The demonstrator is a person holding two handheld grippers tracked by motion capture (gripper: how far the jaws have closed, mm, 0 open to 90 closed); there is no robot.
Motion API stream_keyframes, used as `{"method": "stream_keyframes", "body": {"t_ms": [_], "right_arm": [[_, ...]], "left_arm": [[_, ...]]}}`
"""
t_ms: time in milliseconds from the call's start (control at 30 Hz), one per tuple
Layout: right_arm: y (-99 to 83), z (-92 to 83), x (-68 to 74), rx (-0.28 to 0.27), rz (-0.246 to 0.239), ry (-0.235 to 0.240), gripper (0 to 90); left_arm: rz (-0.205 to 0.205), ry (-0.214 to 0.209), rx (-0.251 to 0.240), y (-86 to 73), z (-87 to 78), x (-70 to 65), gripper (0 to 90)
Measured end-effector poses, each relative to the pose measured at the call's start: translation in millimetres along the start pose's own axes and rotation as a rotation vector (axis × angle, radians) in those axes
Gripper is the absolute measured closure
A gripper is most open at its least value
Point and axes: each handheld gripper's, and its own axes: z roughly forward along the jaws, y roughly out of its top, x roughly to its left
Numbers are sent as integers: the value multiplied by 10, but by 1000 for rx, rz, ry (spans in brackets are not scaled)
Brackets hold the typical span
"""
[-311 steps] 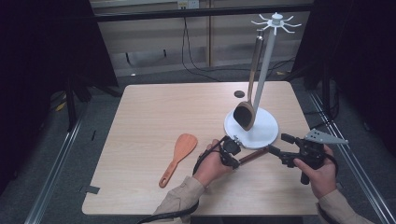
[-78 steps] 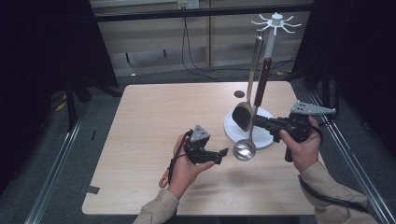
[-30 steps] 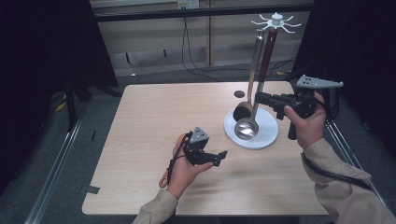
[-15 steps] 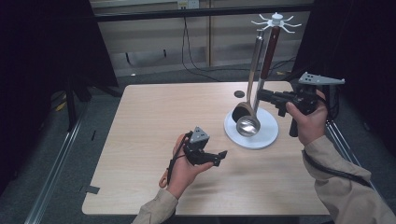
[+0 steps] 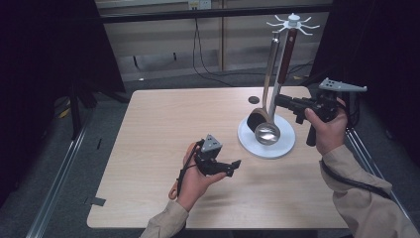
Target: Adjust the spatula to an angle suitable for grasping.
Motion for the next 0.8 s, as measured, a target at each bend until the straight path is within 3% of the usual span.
{"method": "stream_keyframes", "body": {"t_ms": [800], "right_arm": [[-46,34,-94,-46,99,-61,808]], "left_arm": [[4,4,-6,8,-11,0,121]]}}
